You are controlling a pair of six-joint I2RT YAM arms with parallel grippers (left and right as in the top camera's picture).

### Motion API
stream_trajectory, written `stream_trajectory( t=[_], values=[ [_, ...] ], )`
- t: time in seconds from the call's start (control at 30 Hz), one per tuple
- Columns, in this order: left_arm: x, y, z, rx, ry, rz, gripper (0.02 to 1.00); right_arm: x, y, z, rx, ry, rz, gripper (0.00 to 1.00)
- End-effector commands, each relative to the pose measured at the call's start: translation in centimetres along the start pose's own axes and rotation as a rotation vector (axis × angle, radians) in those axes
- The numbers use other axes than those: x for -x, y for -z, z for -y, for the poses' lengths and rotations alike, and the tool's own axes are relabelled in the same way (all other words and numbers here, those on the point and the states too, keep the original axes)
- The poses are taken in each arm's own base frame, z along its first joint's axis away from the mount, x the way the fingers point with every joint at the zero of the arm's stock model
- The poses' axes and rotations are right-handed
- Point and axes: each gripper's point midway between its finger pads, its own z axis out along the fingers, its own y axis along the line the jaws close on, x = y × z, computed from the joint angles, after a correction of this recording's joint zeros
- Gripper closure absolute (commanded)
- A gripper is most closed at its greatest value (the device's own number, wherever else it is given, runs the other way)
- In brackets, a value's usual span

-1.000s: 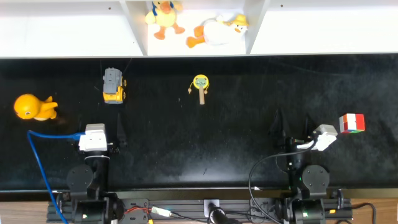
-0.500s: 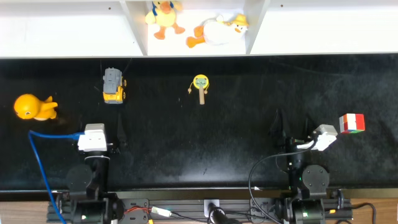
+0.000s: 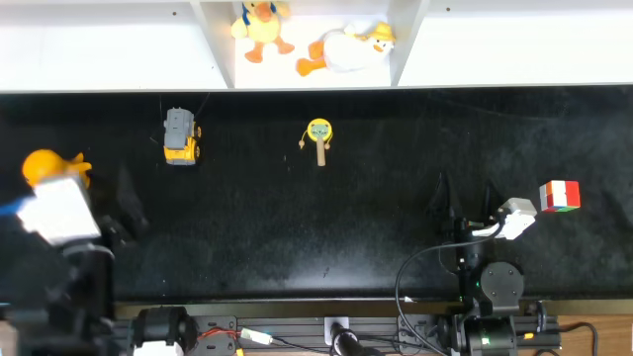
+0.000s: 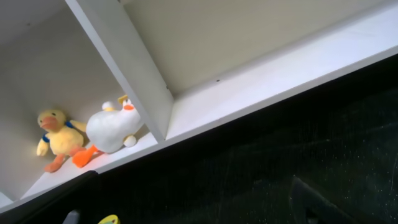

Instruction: Store Toys

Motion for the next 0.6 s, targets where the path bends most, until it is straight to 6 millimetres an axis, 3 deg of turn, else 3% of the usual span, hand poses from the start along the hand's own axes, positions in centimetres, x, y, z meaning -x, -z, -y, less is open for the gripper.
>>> stream_trajectory(
  t=[0.03,0.13,0.23,0.37,0.47,0.6],
  values=[
    [4.6,-2.1,-2.2,0.123,-0.017,-0.079,0.025,-0.3,0.0,0.1,0.003,0.000,0.002,0.005],
    [5.8,-3.4,-4.0,0.184,-0.032,-0.106,0.027,-0.3,0.0,0.0,0.003,0.000,0.002,0.005],
    [5.7,-5.6,-6.6,0.213,0.033,-0.147,0.027,-0.3,0.0,0.1,0.003,0.000,0.002,0.005],
    [3.1,-8.5,-9.4,0.149,0.136,-0.242,0.023,-0.3,0.0,0.1,0.003,0.000,0.002,0.005],
    [0.6,-10.9,-10.4,0.017,0.092,-0.319,0.023,-0.3,0.0,0.1,0.003,0.000,0.002,0.007],
    [-2.2,-12.9,-12.0,-0.001,0.068,-0.403,0.023,-0.3,0.0,0.0,0.003,0.000,0.002,0.005]
  ],
)
